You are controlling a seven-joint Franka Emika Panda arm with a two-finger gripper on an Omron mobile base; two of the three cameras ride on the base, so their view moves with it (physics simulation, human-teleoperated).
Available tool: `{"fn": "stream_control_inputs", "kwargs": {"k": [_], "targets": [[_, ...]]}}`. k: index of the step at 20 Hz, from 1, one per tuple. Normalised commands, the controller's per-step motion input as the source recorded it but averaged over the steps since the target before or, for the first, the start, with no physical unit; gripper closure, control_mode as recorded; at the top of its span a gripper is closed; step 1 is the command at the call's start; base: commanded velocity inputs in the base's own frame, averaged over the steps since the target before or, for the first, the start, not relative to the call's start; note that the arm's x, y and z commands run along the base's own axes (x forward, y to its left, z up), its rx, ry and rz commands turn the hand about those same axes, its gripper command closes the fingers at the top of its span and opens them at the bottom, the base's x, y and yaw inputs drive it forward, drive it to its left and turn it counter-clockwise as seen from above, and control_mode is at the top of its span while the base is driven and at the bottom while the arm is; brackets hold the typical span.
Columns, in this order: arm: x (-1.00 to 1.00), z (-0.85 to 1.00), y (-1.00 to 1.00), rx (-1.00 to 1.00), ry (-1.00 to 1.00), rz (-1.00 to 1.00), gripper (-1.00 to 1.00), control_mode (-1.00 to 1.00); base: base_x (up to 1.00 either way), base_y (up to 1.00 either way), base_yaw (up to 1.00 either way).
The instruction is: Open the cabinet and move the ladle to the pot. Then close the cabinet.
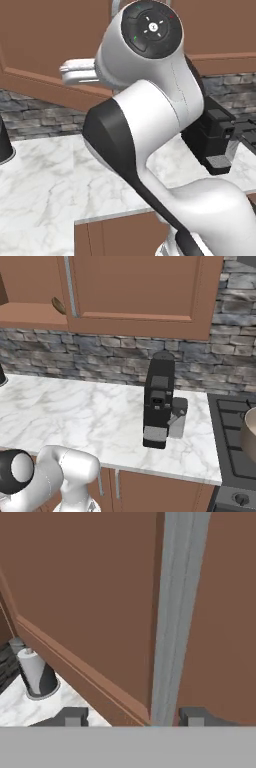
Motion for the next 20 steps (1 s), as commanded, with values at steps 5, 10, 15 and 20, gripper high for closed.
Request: {"fn": "stream_control_inputs", "kwargs": {"k": [5, 10, 15, 20], "targets": [[-0.96, 0.0, -0.68, 0.0, 0.0, 0.07, -1.0, -1.0, 0.0, 0.0, 0.0], [-0.66, 0.0, -0.91, 0.06, 0.0, 0.03, -1.0, -1.0, 0.0, 0.0, 0.0], [0.11, -0.03, -0.9, 0.1, 0.01, 0.05, -1.0, -1.0, 0.0, 0.0, 0.0], [0.34, -0.2, -0.66, 0.19, 0.01, 0.12, -1.0, -1.0, 0.0, 0.0, 0.0]]}}
